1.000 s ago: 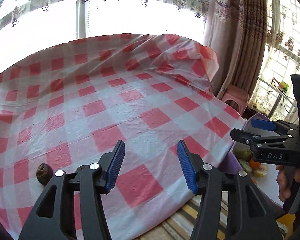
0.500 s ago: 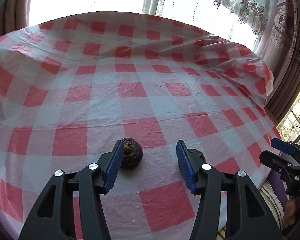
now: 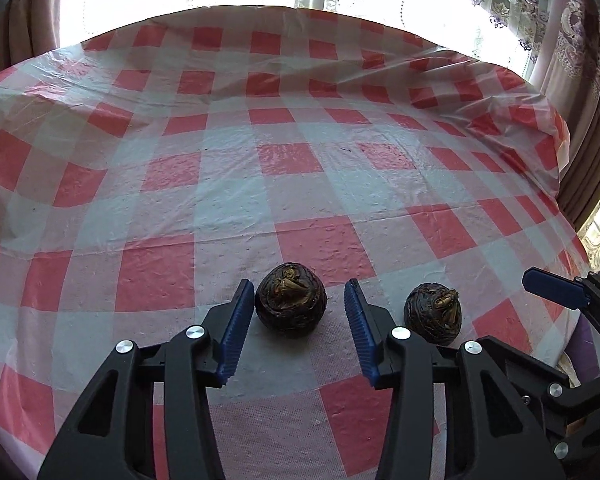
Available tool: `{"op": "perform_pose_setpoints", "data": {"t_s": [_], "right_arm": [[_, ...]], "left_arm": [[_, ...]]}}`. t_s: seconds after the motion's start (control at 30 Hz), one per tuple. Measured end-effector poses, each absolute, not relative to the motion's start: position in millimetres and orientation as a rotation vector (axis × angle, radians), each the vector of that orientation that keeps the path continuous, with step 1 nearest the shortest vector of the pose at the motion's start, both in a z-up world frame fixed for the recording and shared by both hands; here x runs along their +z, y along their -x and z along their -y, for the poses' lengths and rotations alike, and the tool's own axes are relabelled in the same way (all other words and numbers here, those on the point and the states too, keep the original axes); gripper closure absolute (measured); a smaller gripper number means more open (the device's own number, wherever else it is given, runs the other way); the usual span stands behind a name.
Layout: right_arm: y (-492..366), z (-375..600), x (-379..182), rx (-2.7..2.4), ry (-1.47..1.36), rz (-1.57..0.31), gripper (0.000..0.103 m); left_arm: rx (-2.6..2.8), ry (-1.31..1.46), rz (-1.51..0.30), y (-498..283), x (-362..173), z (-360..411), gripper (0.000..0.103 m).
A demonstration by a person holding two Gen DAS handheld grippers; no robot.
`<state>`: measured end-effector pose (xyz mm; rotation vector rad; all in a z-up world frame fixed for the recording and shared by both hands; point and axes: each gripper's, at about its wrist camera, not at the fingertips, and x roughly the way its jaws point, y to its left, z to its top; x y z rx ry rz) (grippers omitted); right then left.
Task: Organize fruits
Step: 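Grasp a dark brown fruit with the left tool while the right grasps the other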
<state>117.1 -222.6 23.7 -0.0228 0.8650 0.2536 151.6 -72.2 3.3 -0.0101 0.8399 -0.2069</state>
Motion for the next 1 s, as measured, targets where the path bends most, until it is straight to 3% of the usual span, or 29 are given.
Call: {"op": "perform_pose_setpoints", "data": {"t_s": [0.07,0.43,0.6,0.93,1.0], "right_arm": [[-120,219,21,0.259,0.035,-0.874,0.015],[-134,211,10,0.275,0.047,-0.906,0.018],[-139,205,5,0.282,0.058,-0.923,0.032],[-145,194,1,0.291,0.08,-0.926,0.045],[-145,191,1,0.3,0.088,-0.92,0.056]], "left_arm": [[-0.205,-0.006,-0.847,-153,1,74,0.068],[-0.171,0.004,-0.824,-152,5,68,0.068],[-0.138,0.039,-0.812,-152,6,59,0.068],[-0.135,0.035,-0.812,-152,6,58,0.068],[-0.134,0.035,-0.811,-152,6,58,0.068]]}}
